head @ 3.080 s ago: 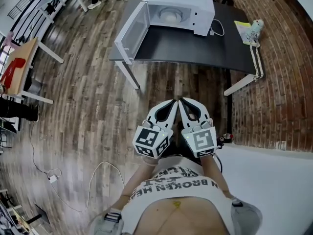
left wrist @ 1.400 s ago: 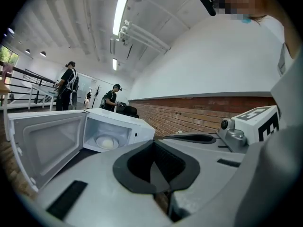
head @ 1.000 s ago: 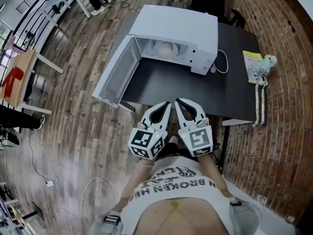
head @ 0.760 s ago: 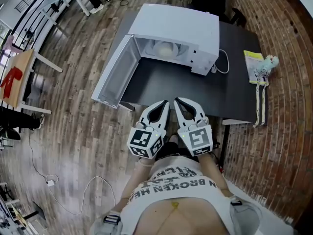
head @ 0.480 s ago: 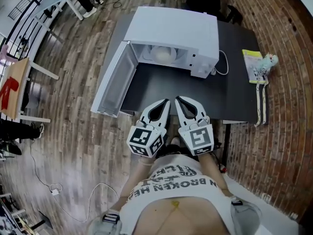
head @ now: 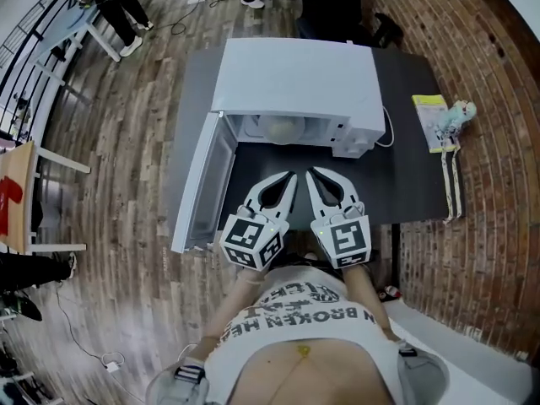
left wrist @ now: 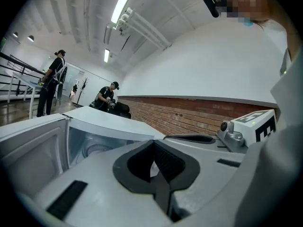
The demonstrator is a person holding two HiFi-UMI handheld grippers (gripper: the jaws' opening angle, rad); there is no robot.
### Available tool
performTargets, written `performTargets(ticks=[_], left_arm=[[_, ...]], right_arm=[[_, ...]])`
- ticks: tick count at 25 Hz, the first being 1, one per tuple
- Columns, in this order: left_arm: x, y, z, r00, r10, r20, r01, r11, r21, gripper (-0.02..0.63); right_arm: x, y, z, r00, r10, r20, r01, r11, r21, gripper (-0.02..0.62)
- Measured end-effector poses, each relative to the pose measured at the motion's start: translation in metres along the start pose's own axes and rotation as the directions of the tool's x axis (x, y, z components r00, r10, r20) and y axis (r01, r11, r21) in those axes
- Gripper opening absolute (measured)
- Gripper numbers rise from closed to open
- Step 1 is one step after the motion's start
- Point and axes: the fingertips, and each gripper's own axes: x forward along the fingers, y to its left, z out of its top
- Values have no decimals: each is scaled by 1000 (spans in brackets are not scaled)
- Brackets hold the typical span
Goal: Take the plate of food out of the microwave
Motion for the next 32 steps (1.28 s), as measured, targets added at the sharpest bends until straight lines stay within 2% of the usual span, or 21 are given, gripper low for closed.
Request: performTargets(ticks=[7, 14, 22, 32], left_arm=[[11, 43, 7, 999, -39, -31, 39, 999, 6, 8], [18, 70, 4, 996, -78, -53, 78, 997, 2, 8], [34, 76, -1, 991, -113, -68, 113, 994, 1, 8], [61, 95, 12, 997, -53, -54, 54, 998, 14, 8]], right_arm=[[38, -5, -1, 997, -75, -19, 75, 997, 30, 8], [63, 0, -9, 990, -131, -56, 133, 991, 21, 9], [78, -6, -16, 988, -131, -77, 131, 991, -4, 8], [102, -29, -12, 995, -78, -66, 79, 997, 3, 9]])
